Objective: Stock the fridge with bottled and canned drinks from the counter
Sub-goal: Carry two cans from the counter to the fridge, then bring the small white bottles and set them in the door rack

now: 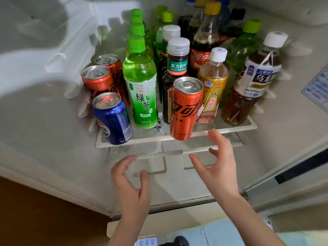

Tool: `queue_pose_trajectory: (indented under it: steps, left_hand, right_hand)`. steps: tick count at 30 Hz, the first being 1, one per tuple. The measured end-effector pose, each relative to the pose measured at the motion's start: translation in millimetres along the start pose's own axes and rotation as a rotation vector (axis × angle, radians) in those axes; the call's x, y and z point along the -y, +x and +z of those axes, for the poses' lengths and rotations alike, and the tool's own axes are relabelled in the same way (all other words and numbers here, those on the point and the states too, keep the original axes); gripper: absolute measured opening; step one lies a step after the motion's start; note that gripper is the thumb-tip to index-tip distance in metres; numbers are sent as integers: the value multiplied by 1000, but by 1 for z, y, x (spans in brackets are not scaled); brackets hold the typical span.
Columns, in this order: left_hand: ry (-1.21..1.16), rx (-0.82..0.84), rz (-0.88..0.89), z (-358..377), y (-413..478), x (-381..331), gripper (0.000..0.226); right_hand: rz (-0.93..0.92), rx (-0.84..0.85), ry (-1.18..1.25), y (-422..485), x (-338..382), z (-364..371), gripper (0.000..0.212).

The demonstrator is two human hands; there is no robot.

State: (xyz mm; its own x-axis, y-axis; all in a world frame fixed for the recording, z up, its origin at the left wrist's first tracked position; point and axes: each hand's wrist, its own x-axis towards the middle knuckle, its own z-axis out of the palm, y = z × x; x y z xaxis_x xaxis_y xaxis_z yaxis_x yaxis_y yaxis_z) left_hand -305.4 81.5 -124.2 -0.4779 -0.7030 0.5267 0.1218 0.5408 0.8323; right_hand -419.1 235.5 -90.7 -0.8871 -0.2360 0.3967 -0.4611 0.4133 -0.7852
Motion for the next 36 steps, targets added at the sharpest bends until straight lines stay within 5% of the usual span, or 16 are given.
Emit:
queue_pose_trajectory:
  steps: [8,15,21,30,36]
  left_hand:
    - [-6,822,-199,27,-82,29,28]
    - [192,1550,-644,64,-163,57,25]
    - [526,1816,-721,50,-236,69,27]
    - [623,2033,-452,10,-382,22,14]
    - [730,2168,-125,-26,-514,-37,13]
  right_hand:
    - [239,53,-181,-106,-62,-39,28]
    - [891,652,-424,-239,-132,-85,36]
    - [1334,691,-386,-376,-148,-116,40]
    - [1626,357,-247,-589,-114,-192,37]
    - [1799,168,-156,-758,-69,-238,36]
